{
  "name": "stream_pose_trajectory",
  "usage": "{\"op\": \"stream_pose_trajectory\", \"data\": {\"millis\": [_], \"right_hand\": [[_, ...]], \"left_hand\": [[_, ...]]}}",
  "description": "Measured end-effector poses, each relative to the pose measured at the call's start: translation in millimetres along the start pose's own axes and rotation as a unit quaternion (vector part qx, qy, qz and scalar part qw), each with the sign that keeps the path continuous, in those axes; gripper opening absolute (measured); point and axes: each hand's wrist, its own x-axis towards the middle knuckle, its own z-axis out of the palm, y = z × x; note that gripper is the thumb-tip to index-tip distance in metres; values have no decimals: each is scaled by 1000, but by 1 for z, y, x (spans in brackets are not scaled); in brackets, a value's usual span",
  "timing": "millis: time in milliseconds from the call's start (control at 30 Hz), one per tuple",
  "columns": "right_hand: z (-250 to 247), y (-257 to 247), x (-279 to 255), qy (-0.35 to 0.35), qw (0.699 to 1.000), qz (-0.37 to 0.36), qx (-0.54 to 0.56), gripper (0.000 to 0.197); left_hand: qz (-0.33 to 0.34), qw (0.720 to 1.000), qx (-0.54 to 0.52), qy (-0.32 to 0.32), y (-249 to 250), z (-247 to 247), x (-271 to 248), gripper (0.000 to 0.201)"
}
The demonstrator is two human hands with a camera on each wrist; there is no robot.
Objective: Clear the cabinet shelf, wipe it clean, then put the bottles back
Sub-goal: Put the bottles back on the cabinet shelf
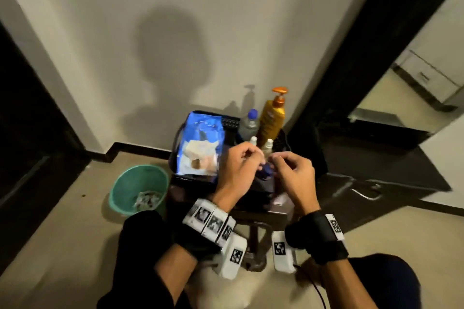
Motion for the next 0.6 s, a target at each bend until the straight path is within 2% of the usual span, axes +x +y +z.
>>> {"op": "stream_pose_trajectory", "data": {"millis": [100,200,333,367,500,600], "right_hand": [[-60,21,17,53,997,60,14,20],[-110,37,38,103,990,99,10,23],[-148,51,71,129,983,127,-3,25],[-156,53,80,132,983,130,-4,23],[-171,59,110,131,984,120,-6,17],[-176,61,131,122,988,98,-19,19]], "left_hand": [[31,996,61,-62,17,72,32,14],[33,986,105,-125,35,135,63,15],[20,981,143,-129,40,186,104,14],[19,980,150,-129,43,196,112,19],[12,981,151,-119,61,218,140,64],[4,985,118,-123,62,232,157,78]]}}
